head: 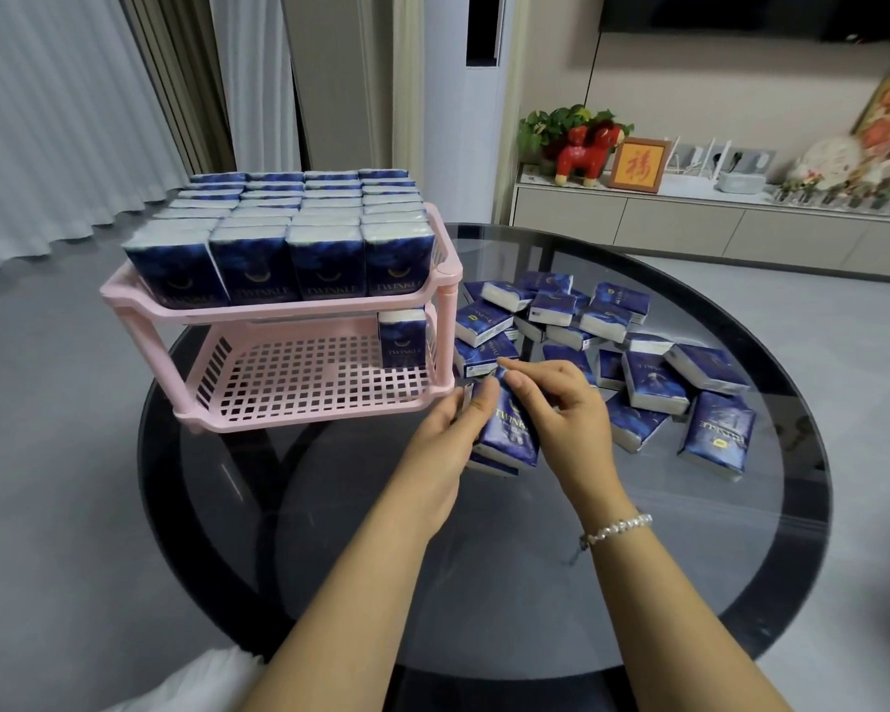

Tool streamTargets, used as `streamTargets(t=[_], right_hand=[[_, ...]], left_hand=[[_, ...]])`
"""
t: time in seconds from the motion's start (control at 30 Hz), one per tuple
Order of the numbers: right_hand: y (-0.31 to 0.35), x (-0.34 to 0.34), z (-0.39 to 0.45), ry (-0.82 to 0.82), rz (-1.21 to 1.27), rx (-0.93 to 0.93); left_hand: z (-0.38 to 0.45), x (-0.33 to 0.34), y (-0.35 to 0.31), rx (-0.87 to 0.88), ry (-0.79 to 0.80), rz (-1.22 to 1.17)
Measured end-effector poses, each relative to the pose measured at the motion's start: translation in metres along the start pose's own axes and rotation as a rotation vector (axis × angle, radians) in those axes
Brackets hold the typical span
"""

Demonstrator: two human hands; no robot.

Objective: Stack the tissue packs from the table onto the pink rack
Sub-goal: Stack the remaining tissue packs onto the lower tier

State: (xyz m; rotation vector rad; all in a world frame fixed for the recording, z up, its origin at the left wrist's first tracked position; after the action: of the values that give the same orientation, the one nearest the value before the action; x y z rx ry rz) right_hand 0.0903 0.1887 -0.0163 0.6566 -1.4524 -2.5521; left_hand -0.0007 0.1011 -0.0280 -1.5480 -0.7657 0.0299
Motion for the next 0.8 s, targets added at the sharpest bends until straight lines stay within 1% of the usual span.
streamTargets(t=[0.17,0.27,0.3,0.37,0.47,0.53,0.63,0.8], right_hand=[[0.002,-0.003,0.0,0.059,0.024,0.07],[0.004,-0.013,0.001,-0.007,-0.028,0.117],[0.003,-0.02,0.001,-0.055,-0.09,0.122],[-0.003,-0.037,-0.002,-0.145,-0.291,0.146],[-0.023,-0.063,-0.011,-0.184,-0.603,0.201],[-0.034,-0.075,-0.016,-0.161,-0.712,0.22],[-0.044,-0.079,-0.019,-0.063,-0.782,0.209],[-0.045,-0.069,-0.022,0.039,-0.735,0.173]], left_hand=[[0.001,0.003,0.003,0.013,-0.001,0.004],[0.002,0.006,0.007,0.013,-0.034,-0.023],[0.002,0.007,0.008,0.018,-0.046,-0.038],[0.004,0.008,0.01,0.015,-0.055,-0.066],[0.004,0.01,0.011,0.029,-0.062,-0.099],[0.004,0.011,0.013,0.033,-0.067,-0.091],[0.004,0.011,0.015,0.036,-0.072,-0.078],[0.002,0.008,0.013,0.044,-0.093,-0.085]])
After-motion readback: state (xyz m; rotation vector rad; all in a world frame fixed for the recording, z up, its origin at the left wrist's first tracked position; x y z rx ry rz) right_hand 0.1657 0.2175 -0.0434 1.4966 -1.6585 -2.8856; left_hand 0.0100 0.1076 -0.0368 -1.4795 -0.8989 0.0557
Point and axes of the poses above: each hand's wrist, its own z-axis towards the middle knuckle, its own x-axis out of the palm, y = z × x, the point moved 3 cm from there along z, towards the middle knuckle, and after that the axes turned 5 degrees about -z, right-handed, at the moved point
